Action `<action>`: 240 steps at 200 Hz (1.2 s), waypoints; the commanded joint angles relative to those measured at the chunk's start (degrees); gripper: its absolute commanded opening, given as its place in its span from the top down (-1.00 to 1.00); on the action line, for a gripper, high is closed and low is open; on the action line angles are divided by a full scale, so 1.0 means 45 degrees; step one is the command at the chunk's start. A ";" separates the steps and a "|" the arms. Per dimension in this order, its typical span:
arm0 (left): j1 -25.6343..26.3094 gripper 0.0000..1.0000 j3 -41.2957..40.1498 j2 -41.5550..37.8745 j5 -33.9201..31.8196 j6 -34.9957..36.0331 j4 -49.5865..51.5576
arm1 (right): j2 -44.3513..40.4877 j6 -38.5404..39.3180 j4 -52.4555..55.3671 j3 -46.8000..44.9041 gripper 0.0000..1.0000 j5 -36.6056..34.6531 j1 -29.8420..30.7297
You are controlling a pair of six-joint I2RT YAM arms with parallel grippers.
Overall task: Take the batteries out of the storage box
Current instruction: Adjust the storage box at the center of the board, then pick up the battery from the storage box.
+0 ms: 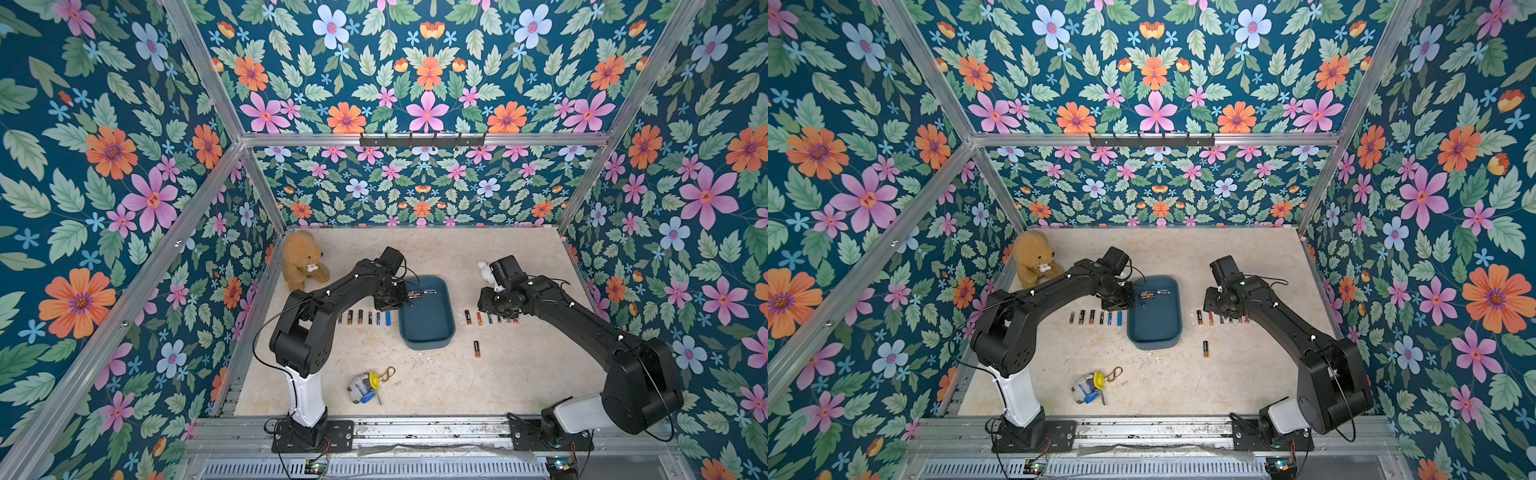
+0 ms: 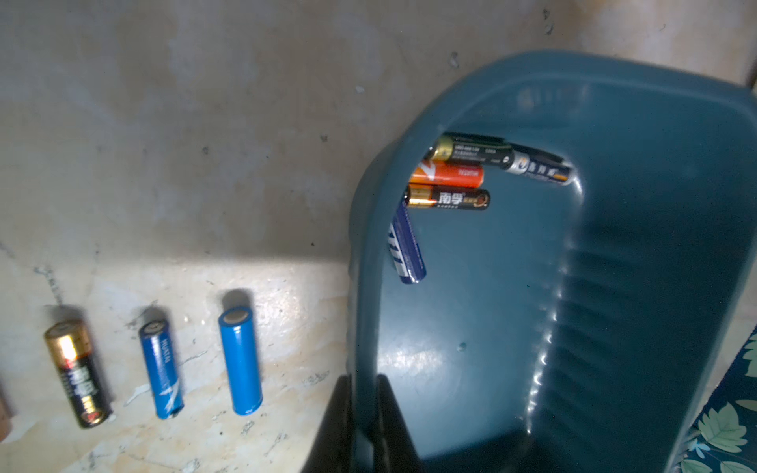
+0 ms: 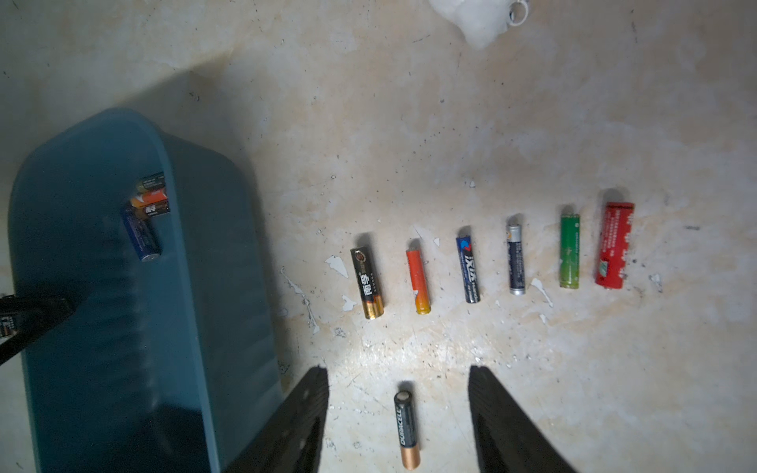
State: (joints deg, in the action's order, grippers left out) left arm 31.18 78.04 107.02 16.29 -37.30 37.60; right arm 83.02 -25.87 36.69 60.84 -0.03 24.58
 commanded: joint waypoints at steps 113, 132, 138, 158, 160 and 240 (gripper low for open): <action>-0.0483 0.21 0.1176 -0.1096 -0.0398 0.0048 0.0534 | 0.1181 0.0211 0.0310 0.2257 -0.20 -0.0118 0.0964; -0.0855 0.20 0.1053 -0.1247 -0.0468 0.0297 0.0781 | 0.2125 0.0293 0.0037 0.3068 -0.20 0.0033 0.1631; -0.0966 0.19 0.0929 -0.1344 -0.0505 0.0374 0.0784 | 0.2454 0.0354 -0.0019 0.3362 -0.20 0.0046 0.1845; -0.1308 0.15 0.0568 -0.1683 -0.0558 0.0547 0.0887 | 0.3978 0.0635 -0.0042 0.4503 -0.19 0.0085 0.2389; -0.1349 0.15 0.0514 -0.1730 -0.0565 0.0567 0.0908 | 0.4076 0.0657 -0.0046 0.4609 -0.19 0.0085 0.2434; -0.2798 0.13 -0.1423 -0.3487 -0.0633 0.1241 0.1511 | 0.7998 0.2104 -0.0041 0.7837 -0.10 0.0515 0.3189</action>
State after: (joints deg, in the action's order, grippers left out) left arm 19.79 73.63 92.97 13.54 -33.80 42.35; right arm 115.46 -19.49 35.00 92.31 1.69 37.69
